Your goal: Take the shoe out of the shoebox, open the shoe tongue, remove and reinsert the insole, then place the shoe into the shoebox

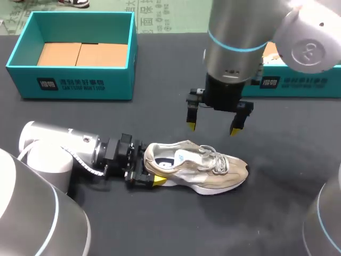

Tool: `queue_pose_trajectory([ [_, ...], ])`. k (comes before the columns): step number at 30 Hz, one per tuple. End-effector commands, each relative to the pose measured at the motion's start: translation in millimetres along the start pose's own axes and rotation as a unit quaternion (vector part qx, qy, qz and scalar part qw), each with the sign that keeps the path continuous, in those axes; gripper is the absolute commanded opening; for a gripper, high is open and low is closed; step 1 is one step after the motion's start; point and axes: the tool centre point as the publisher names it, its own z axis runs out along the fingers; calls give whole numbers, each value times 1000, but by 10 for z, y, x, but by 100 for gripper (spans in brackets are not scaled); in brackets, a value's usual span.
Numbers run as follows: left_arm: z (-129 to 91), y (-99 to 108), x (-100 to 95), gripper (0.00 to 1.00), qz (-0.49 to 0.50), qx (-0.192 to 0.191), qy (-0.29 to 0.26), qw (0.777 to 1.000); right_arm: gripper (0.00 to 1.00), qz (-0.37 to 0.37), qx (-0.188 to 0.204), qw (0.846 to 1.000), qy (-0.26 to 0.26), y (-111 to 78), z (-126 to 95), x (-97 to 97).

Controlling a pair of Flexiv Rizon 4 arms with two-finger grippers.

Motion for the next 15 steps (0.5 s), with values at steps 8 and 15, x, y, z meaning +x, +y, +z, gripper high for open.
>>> queue_pose_trajectory([
  [8,21,29,10,0,0,0,-1,1000,100,-1,4,1000,-10,-158,170,402],
  [15,21,29,10,0,0,0,-1,1000,100,-1,4,1000,-10,-158,170,402],
])
